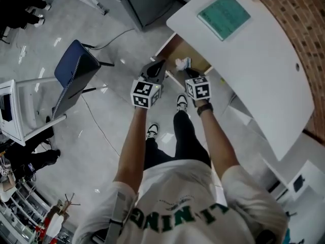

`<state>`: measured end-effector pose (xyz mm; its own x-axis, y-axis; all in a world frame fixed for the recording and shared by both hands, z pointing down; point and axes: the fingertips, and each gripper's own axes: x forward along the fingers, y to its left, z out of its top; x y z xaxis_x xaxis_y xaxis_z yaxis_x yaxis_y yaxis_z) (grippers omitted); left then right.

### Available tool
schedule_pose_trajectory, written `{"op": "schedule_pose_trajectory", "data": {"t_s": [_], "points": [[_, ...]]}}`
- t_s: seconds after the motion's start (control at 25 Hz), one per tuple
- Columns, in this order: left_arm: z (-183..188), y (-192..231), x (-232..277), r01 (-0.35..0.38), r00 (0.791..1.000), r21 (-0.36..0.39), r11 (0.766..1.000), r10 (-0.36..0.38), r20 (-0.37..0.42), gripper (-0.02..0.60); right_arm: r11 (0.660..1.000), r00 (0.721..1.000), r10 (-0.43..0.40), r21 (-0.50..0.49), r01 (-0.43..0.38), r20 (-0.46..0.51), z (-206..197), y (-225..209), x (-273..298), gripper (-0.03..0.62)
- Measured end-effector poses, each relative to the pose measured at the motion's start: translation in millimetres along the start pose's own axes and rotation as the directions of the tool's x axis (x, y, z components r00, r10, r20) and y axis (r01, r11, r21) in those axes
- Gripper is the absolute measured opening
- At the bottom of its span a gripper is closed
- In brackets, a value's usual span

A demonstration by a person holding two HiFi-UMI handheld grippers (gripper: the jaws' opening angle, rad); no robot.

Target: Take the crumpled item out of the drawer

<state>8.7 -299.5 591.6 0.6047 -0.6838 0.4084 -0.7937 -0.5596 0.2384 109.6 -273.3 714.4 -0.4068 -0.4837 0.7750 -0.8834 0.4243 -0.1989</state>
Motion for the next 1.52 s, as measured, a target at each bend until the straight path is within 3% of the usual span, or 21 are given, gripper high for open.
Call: {"op": "schedule_pose_trajectory", "data": {"t_s": [0.24, 0.56, 0.68, 0.84, 0.96, 1.16, 1.36, 1.52], "points": [[-27.4, 22.8, 30.5, -0.01, 1.0, -0.027, 1.0, 0.01, -0.029, -0.009, 1.0, 0.997, 0.01, -0.015, -0.011, -0.073, -12.0, -17.8, 58.9, 0.006], [-78.8, 40.4, 75.7, 0.021, 0.996, -0.045, 0.999, -0.025, -0.082, -0.009, 0.999, 0.99, -0.03, 0.032, 0.035, -0.14, -49.9, -56.3, 130.9, 0.009], [-88.3, 53.7, 90.7, 0.02, 0.996, -0.031, 0.999, -0.022, -0.084, -0.009, 0.997, 0.984, -0.066, 0.035, 0.073, -0.165, -51.6, -69.1, 156.5, 0.082], [-101.8, 60.7, 97.4, 0.01, 0.997, -0.061, 0.998, -0.015, -0.082, -0.009, 0.992, 0.972, -0.111, 0.03, 0.12, -0.207, -70.7, -77.9, 170.4, 0.11], [-107.5, 65.4, 103.0, 0.009, 0.997, -0.068, 0.998, -0.014, -0.078, -0.009, 0.992, 0.966, -0.061, 0.095, 0.087, -0.25, -85.5, -67.2, 178.7, 0.113], [-109.5, 77.4, 114.9, -0.003, 0.998, -0.083, 0.997, -0.002, -0.064, -0.009, 0.991, 0.956, -0.092, 0.064, 0.114, -0.279, -92.0, -75.1, 194.3, 0.112], [-114.4, 74.3, 118.7, 0.016, 0.997, -0.078, 0.997, -0.022, -0.078, -0.009, 0.988, 0.94, -0.14, 0.017, 0.153, -0.311, -100.0, -82.1, 198.3, 0.03], [-113.1, 77.1, 112.1, 0.012, 0.997, -0.074, 0.997, -0.018, -0.08, -0.009, 0.987, 0.941, -0.152, 0.012, 0.163, -0.303, -93.8, -79.2, 190.7, 0.011]]}}
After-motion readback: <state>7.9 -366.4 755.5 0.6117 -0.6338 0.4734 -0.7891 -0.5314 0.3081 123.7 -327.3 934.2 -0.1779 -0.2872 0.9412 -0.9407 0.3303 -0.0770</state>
